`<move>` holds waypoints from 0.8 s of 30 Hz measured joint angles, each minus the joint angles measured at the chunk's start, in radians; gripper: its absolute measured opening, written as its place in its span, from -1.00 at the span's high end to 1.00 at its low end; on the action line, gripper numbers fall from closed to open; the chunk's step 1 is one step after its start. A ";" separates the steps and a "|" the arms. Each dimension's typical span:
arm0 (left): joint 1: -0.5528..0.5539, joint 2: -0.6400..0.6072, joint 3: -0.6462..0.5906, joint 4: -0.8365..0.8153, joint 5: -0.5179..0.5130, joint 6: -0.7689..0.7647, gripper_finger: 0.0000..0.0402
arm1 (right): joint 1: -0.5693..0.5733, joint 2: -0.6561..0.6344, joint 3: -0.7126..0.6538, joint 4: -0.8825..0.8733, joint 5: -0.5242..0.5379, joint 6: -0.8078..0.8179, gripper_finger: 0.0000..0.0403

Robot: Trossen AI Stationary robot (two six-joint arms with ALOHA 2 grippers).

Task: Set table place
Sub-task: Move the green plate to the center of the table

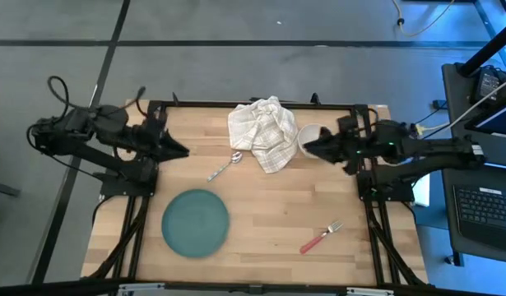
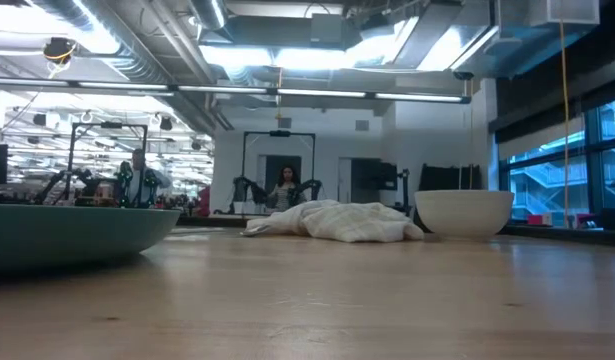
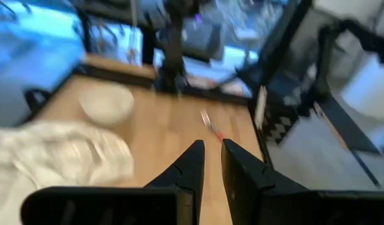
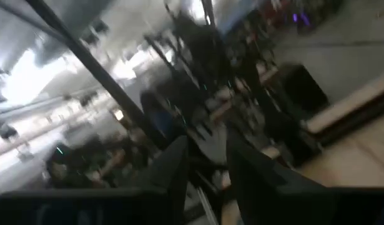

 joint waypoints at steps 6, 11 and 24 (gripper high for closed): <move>0.014 0.067 0.037 -0.039 -0.002 -0.022 0.76 | -0.002 0.162 0.082 -0.048 0.007 -0.025 0.45; 0.016 0.139 0.008 -0.360 -0.009 -0.289 0.76 | -0.002 0.258 0.088 -0.052 -0.018 0.049 0.45; -0.025 0.227 -0.454 -0.322 0.092 -0.338 0.76 | 0.001 0.376 0.088 -0.048 -0.055 0.178 0.45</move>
